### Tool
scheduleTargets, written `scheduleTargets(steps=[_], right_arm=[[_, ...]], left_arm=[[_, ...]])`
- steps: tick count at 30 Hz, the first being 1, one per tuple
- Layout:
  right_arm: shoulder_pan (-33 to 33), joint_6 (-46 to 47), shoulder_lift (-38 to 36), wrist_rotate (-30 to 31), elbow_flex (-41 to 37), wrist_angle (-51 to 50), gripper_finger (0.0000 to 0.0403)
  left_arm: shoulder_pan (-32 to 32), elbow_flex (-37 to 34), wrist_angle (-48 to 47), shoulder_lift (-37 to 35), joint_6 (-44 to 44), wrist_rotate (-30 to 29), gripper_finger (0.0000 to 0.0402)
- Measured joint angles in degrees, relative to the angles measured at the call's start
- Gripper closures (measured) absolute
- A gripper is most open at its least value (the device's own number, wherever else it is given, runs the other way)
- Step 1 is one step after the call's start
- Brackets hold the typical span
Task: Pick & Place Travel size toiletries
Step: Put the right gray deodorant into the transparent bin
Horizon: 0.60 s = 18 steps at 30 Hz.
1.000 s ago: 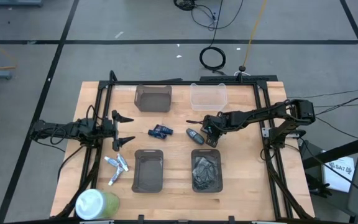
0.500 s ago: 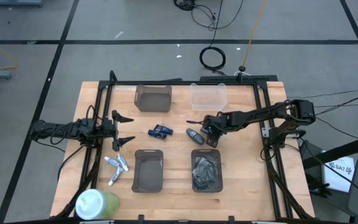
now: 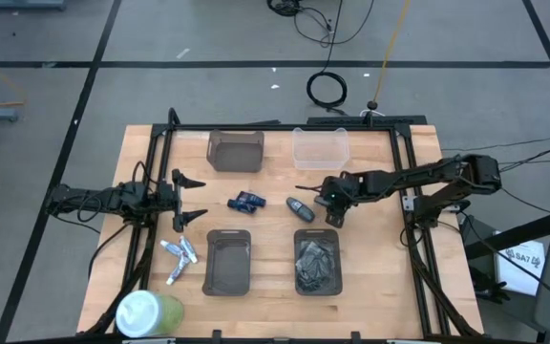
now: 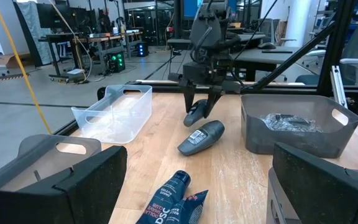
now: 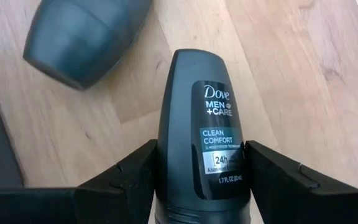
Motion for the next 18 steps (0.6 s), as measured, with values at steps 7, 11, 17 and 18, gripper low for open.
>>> scheduleTargets(steps=[7,11,17,18], right_arm=[[0.0,-1.4,-1.5,0.5,0.0,0.0,0.0196],[0.0,-1.7,-2.3,0.5,0.1,0.1,0.0196],[0.0,-2.6,-2.3,0.5,0.2,0.1,0.0196],[0.0,-2.9,-2.3,0.5,0.2,0.1,0.0196]], left_arm=[[0.0,0.0,0.0,0.0,0.0,0.0,0.0007],[0.0,0.0,0.0,0.0,0.0,0.0,0.0007],[0.0,0.0,0.0,0.0,0.0,0.0,0.0007],[0.0,0.0,0.0,0.0,0.0,0.0,0.0007]])
